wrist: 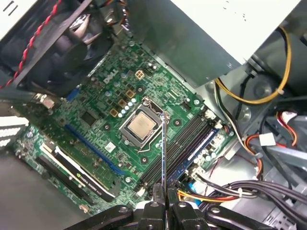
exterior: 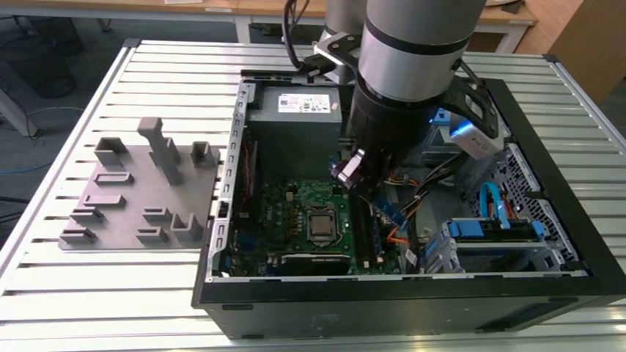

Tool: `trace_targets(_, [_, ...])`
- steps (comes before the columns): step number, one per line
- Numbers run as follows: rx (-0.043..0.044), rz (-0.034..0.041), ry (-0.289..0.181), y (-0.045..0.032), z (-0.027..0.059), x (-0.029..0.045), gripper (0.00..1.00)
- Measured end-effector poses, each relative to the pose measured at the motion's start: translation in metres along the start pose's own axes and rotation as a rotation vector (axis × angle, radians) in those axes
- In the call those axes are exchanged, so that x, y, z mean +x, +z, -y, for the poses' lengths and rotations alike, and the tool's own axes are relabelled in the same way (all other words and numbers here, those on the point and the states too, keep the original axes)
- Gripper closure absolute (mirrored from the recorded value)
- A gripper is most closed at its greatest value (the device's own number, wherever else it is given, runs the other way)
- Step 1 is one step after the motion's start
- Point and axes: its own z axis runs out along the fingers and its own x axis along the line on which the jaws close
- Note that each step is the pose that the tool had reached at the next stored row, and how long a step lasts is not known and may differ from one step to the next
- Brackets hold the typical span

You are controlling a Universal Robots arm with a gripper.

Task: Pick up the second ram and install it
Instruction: 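Insert the second ram into the second slot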

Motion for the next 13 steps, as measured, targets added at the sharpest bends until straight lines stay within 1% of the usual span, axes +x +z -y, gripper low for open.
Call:
trace_targets(5, [0.0024,-0.0006,0.055,0.0002,0.0,0.0,0.86])
trace_targets(13, [0.0045,-0.0009,0.114,0.0004,0.0,0.0,0.86])
